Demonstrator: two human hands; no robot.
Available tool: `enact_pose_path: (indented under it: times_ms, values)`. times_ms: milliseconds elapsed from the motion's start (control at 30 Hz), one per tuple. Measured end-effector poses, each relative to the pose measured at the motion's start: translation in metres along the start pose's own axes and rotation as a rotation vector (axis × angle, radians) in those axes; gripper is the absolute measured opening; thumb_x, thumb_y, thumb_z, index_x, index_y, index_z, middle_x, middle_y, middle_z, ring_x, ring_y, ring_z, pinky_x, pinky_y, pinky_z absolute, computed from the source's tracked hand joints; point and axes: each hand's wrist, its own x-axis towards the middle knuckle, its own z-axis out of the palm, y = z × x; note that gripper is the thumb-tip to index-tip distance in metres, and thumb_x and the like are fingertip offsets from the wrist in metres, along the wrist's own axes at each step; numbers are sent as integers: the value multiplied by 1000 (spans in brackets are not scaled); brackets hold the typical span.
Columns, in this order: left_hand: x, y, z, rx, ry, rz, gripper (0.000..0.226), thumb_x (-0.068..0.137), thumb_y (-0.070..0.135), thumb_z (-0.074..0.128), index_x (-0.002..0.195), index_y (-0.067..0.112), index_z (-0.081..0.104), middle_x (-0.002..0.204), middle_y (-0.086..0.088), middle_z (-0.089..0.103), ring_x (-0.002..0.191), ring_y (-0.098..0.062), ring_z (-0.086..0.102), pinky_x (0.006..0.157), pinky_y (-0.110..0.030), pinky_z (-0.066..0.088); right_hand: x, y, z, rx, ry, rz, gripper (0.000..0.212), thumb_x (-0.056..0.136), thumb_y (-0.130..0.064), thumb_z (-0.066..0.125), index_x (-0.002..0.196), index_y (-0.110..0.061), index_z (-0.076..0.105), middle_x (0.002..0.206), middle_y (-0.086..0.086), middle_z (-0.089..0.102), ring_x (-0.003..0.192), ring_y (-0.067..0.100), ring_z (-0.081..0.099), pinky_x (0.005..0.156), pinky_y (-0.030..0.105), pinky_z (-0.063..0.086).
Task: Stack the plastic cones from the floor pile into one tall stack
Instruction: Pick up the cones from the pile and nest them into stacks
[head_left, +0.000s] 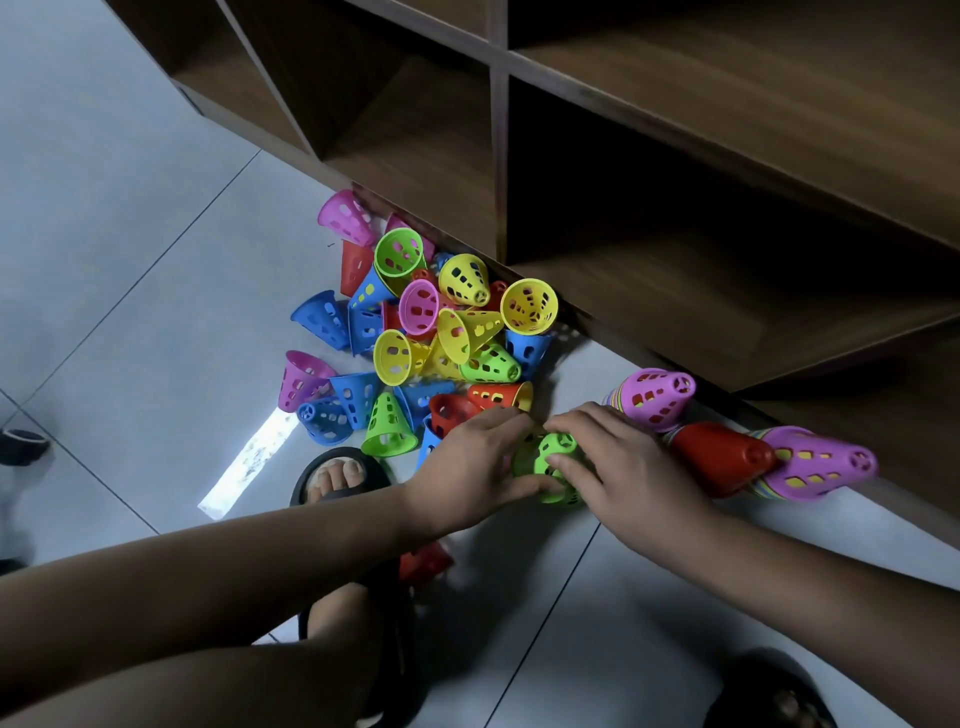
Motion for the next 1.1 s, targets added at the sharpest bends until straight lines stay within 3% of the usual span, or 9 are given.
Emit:
enact_pose_path:
  times_ms: [200,300,500,667,733,900,1000,1100]
  values:
    - [-3,-17,-8,139,1,69,67,86,68,74,127,17,61,118,2,61,103,-18,57,86,-34,52,-10,-1,-17,-188,82,-147,27,99,-20,68,125,-15,64,116,-1,60,104,24,60,97,37,47]
    - [-2,-29,-6,276,-28,35,58,89,64,70,127,20,61,116,2,60,101,-21,53,85,-40,52,-17,-2,-22,-305,113,-252,23,96,-16,72,118,-9,69,115,0,59,100,25,60,94,38,48]
    - [-3,-36,0,516,-53,79,27,97,41,58,117,28,71,102,7,66,96,-24,53,79,-40,45,-21,-2,-16,-335,-21,-191,21,100,-31,58,117,-21,64,111,-3,59,100,24,58,91,43,52]
    - [-4,-32,-16,243,2,-57,12,98,33,69,107,28,76,105,7,68,92,-18,58,79,-39,54,-16,-4,-9,-267,-64,-67,31,96,-42,58,121,-25,62,114,-8,57,106,19,57,90,37,51]
    - [-7,-27,-25,117,23,-126,14,96,27,74,109,25,77,105,7,70,91,-14,65,78,-36,59,-14,-6,-5,-236,-86,2,44,93,-52,60,128,-26,58,119,-9,56,111,20,58,91,39,53]
    - [-14,5,-40,-213,14,-248,19,97,42,73,100,23,75,90,12,75,81,-6,72,71,-33,59,-7,-18,0,4,-136,258,84,76,-82,64,145,-41,38,131,-15,56,119,11,58,95,39,53]
    - [-15,24,-43,-337,1,-249,13,98,33,76,98,20,74,86,8,76,80,-11,74,73,-33,61,-1,-27,-3,146,-176,372,85,71,-75,76,143,-46,39,124,-16,63,111,6,63,93,32,54]
    - [-13,31,-48,-484,7,-328,13,99,32,74,99,19,75,88,3,78,83,-17,75,81,-41,62,2,-29,-4,193,-184,441,71,71,-61,81,132,-43,49,108,-15,67,99,4,67,87,30,56]
